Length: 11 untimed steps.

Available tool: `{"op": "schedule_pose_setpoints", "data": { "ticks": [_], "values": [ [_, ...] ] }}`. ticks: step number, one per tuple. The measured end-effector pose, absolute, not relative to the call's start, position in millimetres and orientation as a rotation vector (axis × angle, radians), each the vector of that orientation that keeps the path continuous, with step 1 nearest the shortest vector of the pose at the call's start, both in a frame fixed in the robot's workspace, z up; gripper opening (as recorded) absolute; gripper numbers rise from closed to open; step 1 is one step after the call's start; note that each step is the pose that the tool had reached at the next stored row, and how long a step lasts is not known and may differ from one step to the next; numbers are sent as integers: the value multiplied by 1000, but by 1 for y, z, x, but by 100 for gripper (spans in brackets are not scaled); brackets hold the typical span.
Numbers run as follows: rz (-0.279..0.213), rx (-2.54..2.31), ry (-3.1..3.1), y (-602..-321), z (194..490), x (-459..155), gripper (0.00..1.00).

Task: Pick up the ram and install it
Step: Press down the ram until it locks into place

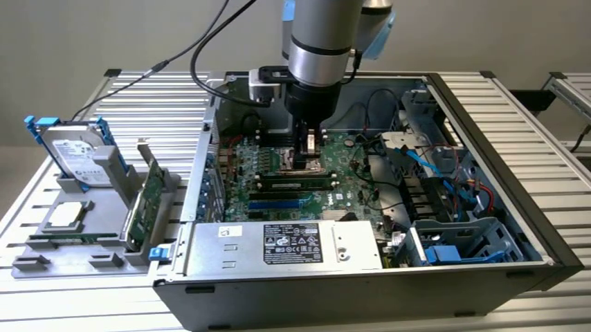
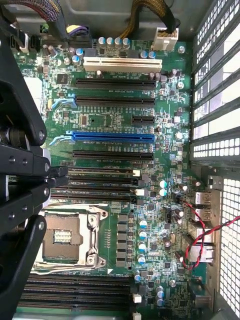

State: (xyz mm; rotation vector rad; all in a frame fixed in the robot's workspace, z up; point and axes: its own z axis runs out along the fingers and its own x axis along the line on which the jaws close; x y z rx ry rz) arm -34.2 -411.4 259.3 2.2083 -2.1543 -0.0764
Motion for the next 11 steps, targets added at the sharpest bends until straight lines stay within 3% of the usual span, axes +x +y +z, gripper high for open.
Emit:
{"op": "schedule_pose_setpoints", "data": {
  "ticks": [11],
  "values": [
    [-76,2208,-2154,-411,259,-34,11]
  ]
}}
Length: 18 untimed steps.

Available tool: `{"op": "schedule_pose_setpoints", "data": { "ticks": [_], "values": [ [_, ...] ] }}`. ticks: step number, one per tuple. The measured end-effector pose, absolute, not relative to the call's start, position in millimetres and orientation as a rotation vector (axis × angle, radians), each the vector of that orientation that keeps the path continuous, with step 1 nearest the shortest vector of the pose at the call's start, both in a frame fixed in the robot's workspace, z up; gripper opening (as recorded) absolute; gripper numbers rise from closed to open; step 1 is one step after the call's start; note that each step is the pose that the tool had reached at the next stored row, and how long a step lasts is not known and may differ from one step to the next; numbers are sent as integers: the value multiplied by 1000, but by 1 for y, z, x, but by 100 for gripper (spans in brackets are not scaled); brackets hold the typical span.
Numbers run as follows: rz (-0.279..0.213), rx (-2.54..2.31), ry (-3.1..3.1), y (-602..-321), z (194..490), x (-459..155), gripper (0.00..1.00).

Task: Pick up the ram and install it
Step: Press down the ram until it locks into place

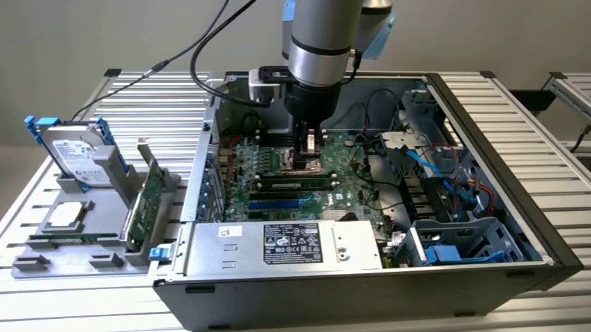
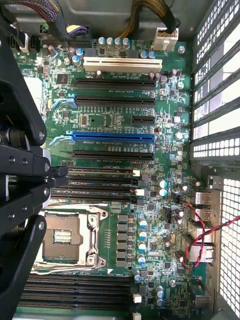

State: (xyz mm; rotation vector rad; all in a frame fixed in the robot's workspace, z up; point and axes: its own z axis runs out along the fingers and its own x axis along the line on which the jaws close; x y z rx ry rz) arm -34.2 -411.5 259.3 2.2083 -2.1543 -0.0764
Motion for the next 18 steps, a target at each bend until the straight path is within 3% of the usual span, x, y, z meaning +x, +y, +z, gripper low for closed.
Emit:
{"op": "schedule_pose_setpoints", "data": {
  "ticks": [18],
  "values": [
    [-84,1937,-2412,-412,260,-34,11]
  ]
}}
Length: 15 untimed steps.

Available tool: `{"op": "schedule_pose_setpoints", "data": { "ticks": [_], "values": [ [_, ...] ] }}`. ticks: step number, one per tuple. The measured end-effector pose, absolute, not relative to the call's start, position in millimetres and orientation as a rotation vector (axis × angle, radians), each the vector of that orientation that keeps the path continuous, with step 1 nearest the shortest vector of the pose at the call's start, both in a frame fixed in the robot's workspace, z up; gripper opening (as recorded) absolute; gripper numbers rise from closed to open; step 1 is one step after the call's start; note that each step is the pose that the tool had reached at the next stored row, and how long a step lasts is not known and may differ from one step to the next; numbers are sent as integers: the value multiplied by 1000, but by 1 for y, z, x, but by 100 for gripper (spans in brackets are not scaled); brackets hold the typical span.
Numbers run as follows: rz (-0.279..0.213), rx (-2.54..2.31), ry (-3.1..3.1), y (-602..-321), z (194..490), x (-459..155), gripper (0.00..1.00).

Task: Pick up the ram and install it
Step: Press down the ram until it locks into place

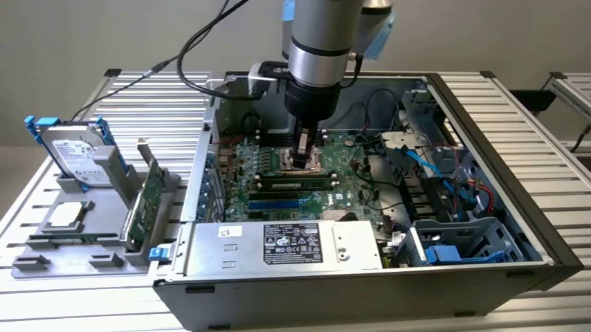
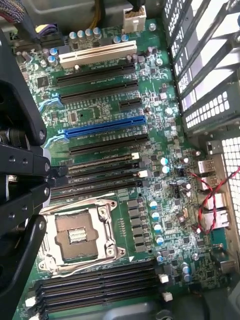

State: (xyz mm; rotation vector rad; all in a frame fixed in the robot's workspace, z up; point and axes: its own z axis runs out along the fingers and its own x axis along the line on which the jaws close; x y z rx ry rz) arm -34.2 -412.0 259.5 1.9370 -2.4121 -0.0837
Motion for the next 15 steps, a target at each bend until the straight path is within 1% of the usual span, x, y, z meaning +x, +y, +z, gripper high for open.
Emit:
{"op": "schedule_pose_setpoints", "data": {
  "ticks": [15],
  "values": [
    [-86,1715,-2584,-412,261,-34,11]
  ]
}}
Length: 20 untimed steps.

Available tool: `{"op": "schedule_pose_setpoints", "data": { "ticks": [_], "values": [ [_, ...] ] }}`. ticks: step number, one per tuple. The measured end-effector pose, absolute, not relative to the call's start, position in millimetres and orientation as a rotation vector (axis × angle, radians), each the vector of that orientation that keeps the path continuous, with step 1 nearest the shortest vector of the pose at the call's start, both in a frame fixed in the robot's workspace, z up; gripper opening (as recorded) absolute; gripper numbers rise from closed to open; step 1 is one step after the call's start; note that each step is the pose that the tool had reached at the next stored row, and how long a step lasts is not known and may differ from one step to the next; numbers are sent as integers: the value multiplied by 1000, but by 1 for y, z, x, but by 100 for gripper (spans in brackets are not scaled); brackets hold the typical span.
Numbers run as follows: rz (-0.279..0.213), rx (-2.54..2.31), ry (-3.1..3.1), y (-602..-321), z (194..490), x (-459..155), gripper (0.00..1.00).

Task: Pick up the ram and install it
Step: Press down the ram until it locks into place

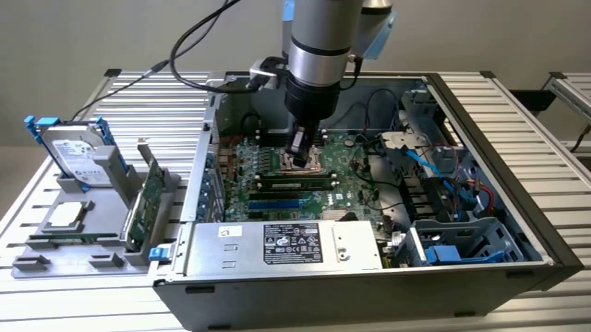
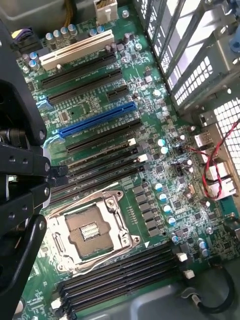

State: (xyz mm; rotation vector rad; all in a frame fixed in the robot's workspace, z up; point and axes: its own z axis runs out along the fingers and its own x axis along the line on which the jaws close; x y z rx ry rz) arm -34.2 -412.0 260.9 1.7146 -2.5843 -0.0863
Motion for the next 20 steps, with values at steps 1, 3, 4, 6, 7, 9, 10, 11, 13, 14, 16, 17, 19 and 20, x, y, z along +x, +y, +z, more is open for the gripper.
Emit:
{"op": "schedule_pose_setpoints", "data": {
  "ticks": [1,3,4,6,7,9,10,11,13,14,16,17,19,20],
  "values": [
    [-87,1700,-2594,-412,261,-34,11],
    [-87,1669,-2615,-412,261,-34,11],
    [-88,1653,-2626,-412,261,-34,11],
    [-87,1619,-2647,-412,261,-34,11],
    [-87,1603,-2657,-412,261,-34,11],
    [-87,1568,-2678,-412,261,-34,11],
    [-87,1551,-2688,-412,261,-34,11],
    [-87,1534,-2698,-412,261,-34,11],
    [-86,1499,-2718,-412,261,-34,11],
    [-86,1482,-2727,-412,261,-34,11],
    [-86,1446,-2747,-412,261,-34,11],
    [-85,1430,-2756,-412,261,-34,11],
    [-85,1394,-2774,-412,261,-34,11],
    [-85,1376,-2784,-412,261,-34,11]
  ]
}}
